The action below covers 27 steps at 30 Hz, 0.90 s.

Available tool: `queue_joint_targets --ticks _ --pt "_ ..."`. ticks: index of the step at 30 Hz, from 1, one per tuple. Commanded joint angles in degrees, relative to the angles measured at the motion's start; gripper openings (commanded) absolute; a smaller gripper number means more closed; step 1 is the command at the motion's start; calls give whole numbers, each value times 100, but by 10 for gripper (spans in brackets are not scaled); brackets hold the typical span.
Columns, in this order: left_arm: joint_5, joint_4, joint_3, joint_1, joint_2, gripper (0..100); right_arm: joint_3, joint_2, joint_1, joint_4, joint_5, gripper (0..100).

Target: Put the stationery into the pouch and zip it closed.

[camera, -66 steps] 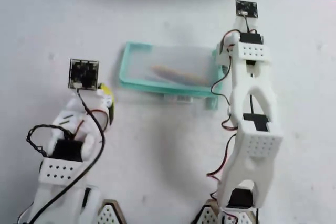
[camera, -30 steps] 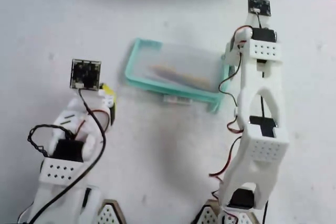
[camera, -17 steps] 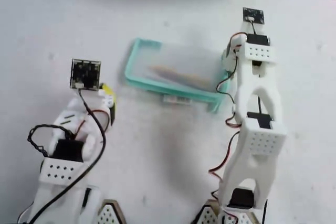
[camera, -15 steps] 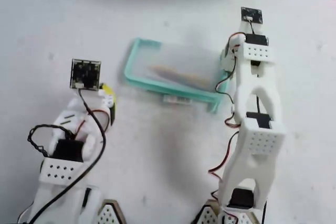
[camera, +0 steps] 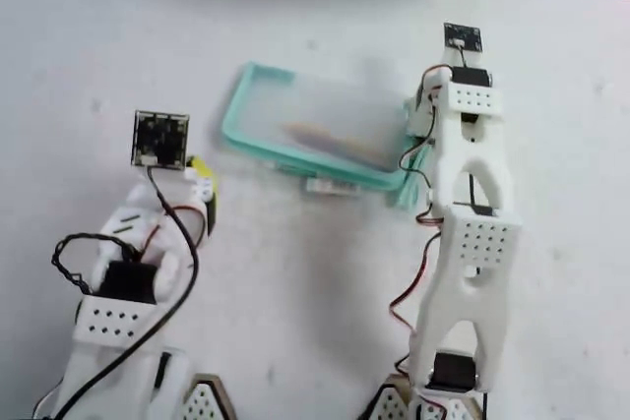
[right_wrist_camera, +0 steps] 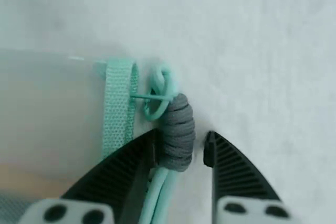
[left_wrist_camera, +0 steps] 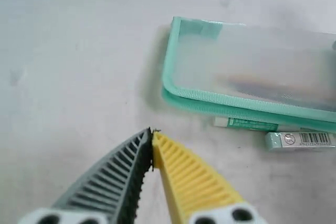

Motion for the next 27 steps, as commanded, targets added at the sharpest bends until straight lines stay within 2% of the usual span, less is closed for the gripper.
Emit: queue_joint_targets --ticks 1,5,9,13,20,27 --pt "18 -132 -79 84 -171 26 -466 215 -127 66 316 139" --pt "18 -132 -79 84 -171 26 -782 479 -163 75 413 134" --pt "18 -132 -79 84 -171 26 -897 523 -171 75 440 18" --pt "18 -141 -79 75 -171 26 -1160 514 -163 224 440 19" --pt "18 -141 -79 48 -171 27 -3226 207 -356 1420 492 17" --pt "18 -141 -79 40 -171 28 -5143 75 -1138 2501 1363 17"
